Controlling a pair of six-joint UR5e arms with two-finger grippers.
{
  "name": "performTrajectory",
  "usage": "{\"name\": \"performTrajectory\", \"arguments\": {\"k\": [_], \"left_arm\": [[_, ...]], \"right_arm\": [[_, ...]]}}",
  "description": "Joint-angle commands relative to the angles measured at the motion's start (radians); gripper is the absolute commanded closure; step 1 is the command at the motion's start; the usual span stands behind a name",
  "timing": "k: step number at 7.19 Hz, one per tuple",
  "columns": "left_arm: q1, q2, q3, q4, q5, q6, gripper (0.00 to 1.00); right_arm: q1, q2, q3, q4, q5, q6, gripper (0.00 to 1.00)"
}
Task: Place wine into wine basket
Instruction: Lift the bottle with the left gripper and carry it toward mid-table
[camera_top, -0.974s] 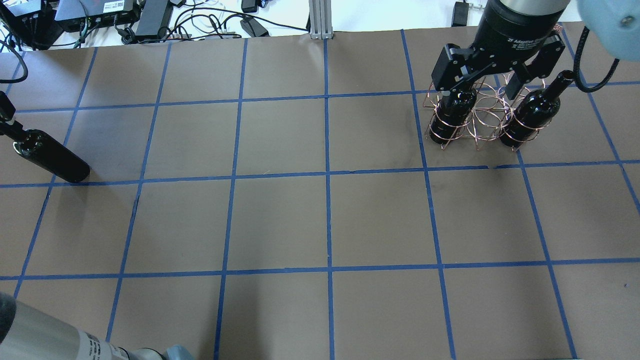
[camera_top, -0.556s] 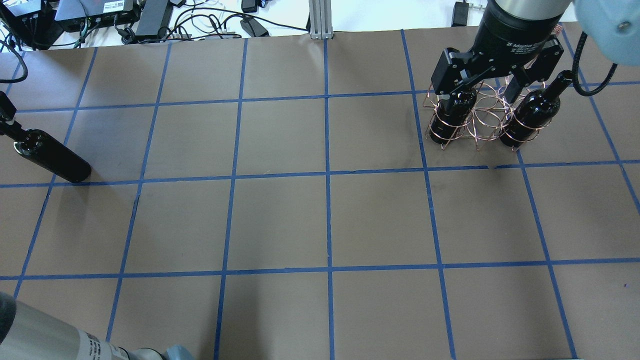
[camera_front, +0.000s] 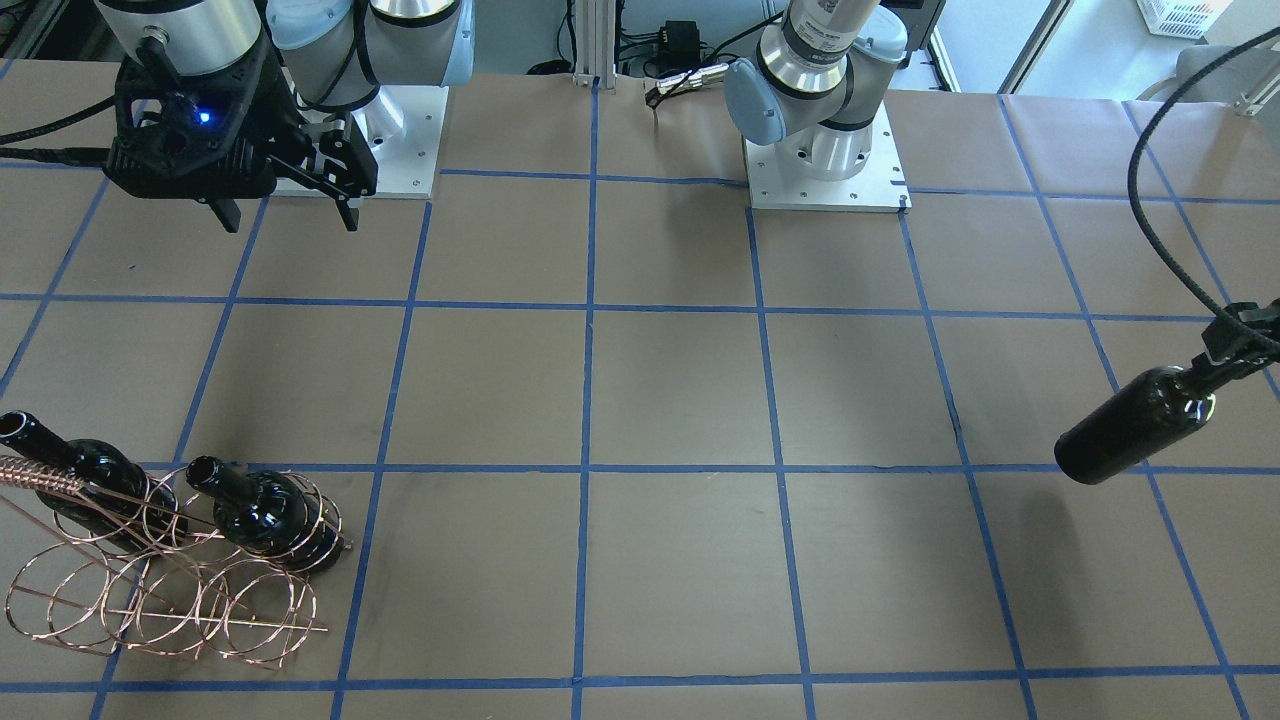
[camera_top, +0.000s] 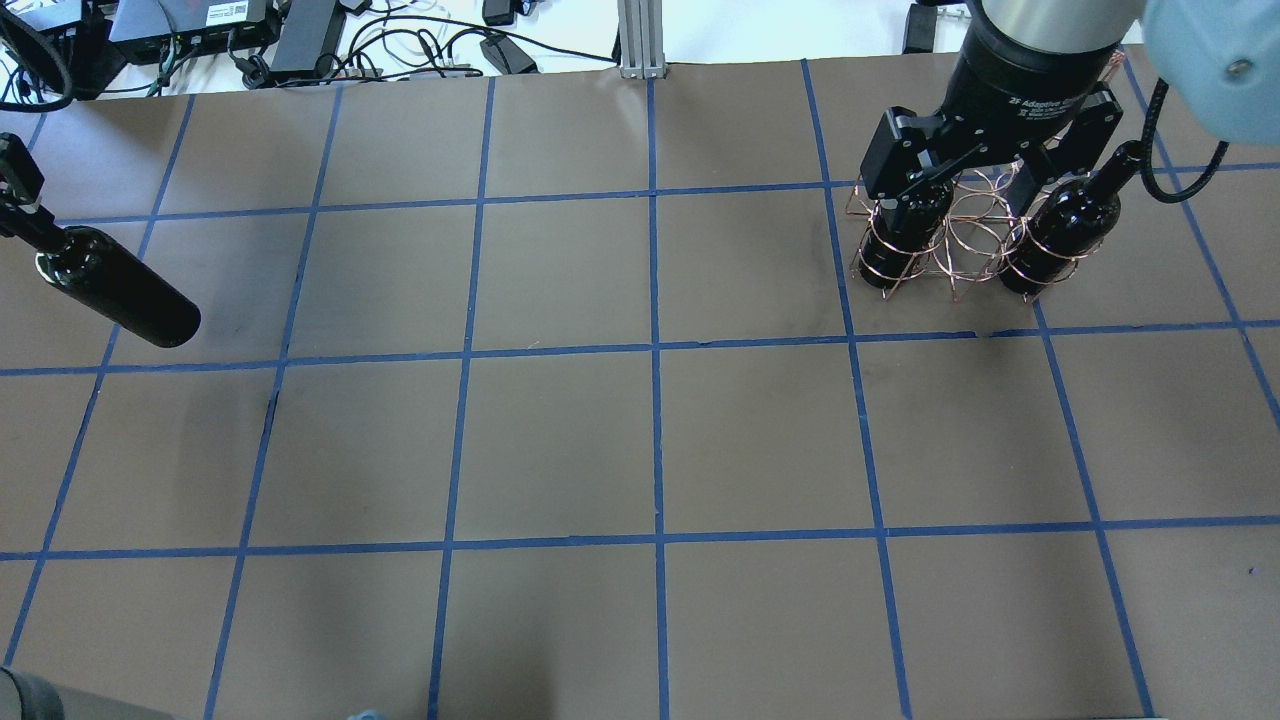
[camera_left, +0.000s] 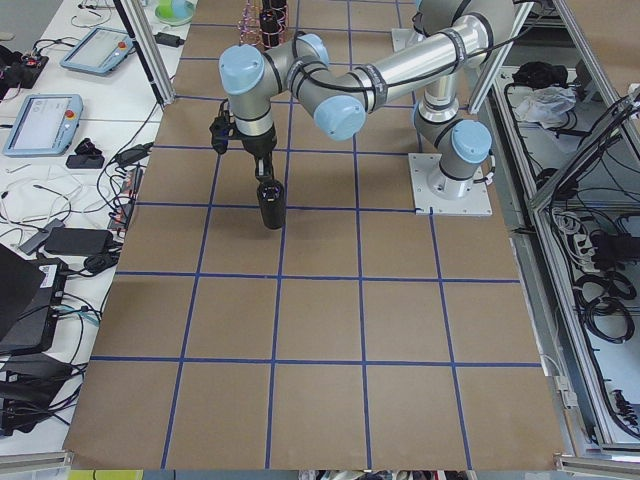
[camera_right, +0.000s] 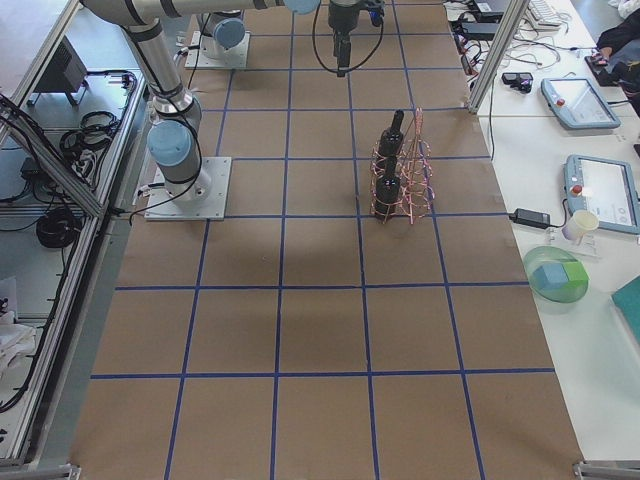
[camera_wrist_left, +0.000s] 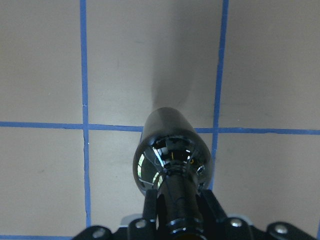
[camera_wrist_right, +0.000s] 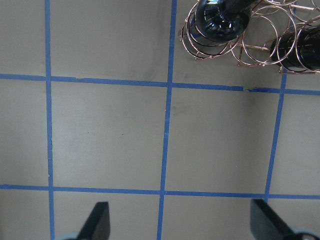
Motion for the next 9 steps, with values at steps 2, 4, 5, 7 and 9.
{"name": "performTrajectory", "arguments": {"k": [2,4,5,7,9], "left_arm": [[-0.245,0.201,-0.151,-0.031,-0.006,-0.388,0.76],[-0.382,0.269,-0.244,-0.033,-0.001,-0.646,0.76],[-0.419,0.286,-0.289,-0.033,-0.014,-0.774,0.77],[-0.572,0.282,-0.328,-0.019,-0.008,-1.008,0.83],[-0.704,0.275,-0.410,0.044,-0.004,-1.168,0.84]], "right_arm": [[0.000,-0.001,0.001,0.001,-0.002,-0.001,0.00],[0.000,-0.001,0.001,0.001,-0.002,-0.001,0.00],[0.000,-0.001,0.001,0.002,0.001,0.002,0.00],[0.000,-0.001,0.002,0.002,-0.002,-0.001,0.00],[0.000,-0.002,0.009,0.001,-0.001,0.000,0.00]]}}
